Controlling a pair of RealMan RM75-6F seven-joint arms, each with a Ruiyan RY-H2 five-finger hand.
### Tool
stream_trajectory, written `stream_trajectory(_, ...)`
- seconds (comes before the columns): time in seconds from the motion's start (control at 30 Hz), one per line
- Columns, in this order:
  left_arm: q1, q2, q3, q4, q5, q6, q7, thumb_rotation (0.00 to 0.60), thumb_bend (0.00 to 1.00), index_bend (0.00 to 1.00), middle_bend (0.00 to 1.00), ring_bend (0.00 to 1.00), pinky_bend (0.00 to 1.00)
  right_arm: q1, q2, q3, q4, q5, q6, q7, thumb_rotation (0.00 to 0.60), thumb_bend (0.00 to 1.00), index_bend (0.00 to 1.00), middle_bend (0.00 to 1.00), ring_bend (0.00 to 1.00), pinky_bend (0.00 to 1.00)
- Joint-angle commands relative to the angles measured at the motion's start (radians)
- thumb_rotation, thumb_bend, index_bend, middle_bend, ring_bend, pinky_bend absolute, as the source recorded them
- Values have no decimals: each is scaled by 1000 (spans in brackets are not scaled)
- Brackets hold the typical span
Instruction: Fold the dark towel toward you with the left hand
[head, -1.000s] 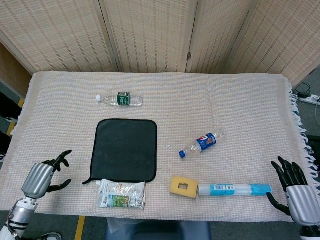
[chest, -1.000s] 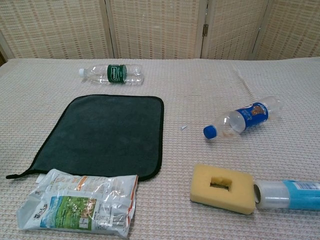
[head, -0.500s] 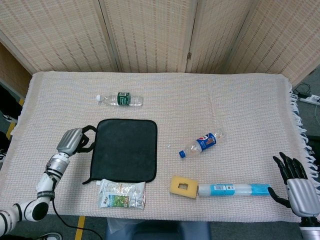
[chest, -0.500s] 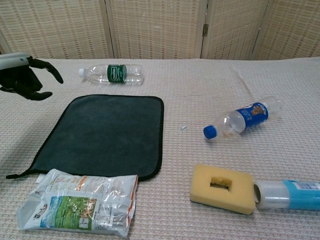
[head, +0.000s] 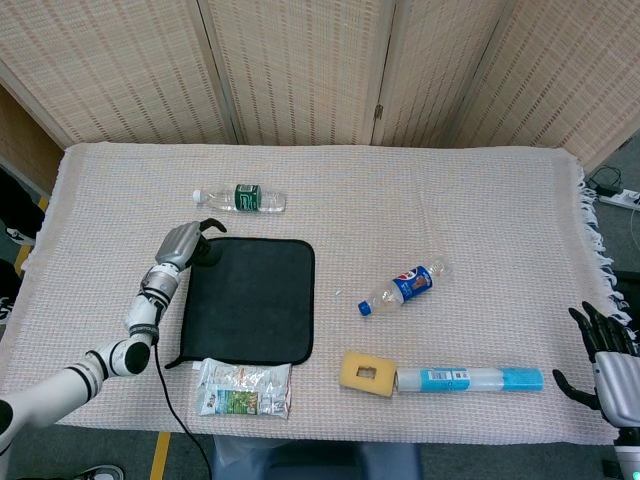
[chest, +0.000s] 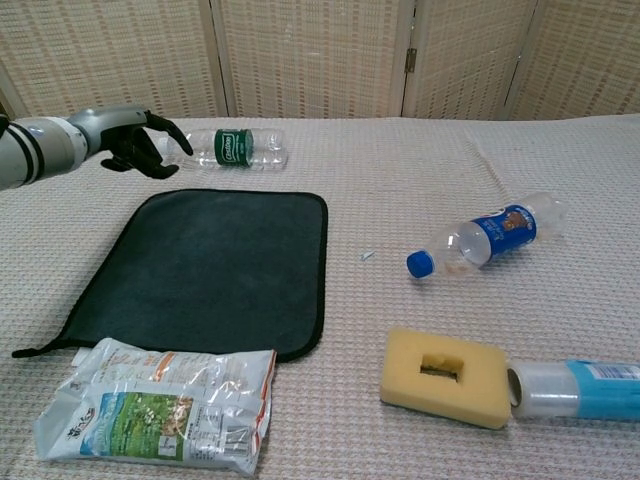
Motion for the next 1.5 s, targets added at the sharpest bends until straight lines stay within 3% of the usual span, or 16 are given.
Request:
stream_trajectory(0.03, -76, -102, -22, 155, 14, -79, -79, 600, 480, 351, 1000, 1000, 1000, -8, 10, 7, 9, 6, 14, 20, 600, 348, 0, 0, 0, 0)
stream_trajectory(0.3, -154, -220, -26, 350, 64, -135, -157, 600, 480, 395, 1000, 1000, 1000, -4, 26, 10, 23, 27, -10, 72, 600, 347, 0, 0, 0, 0)
stream_trajectory(0.7, -233, -336, -24, 582, 90, -220, -202, 600, 520, 371, 1000, 1000, 1000, -3, 54, -6, 41, 4, -23, 143, 600, 348, 0, 0, 0, 0)
stream_trajectory(0.9, -247, -366, -19, 638, 112, -265, -246, 600, 519, 429, 1000, 1000, 1000, 6, 60, -14, 50, -1, -47, 170, 600, 347, 0, 0, 0, 0)
stream_trajectory(1.27, -268, -411, -8, 731, 161, -253, -309, 600, 501, 375, 1000, 1000, 1000, 12, 71, -20, 44, 1, -65, 174, 600, 347, 0, 0, 0, 0)
stream_trajectory(1.5, -267, -417, 11, 756, 192, -272, -343, 600, 494, 403, 1000, 1000, 1000, 13, 72, -15, 49, 12, -66, 181, 600, 348, 0, 0, 0, 0)
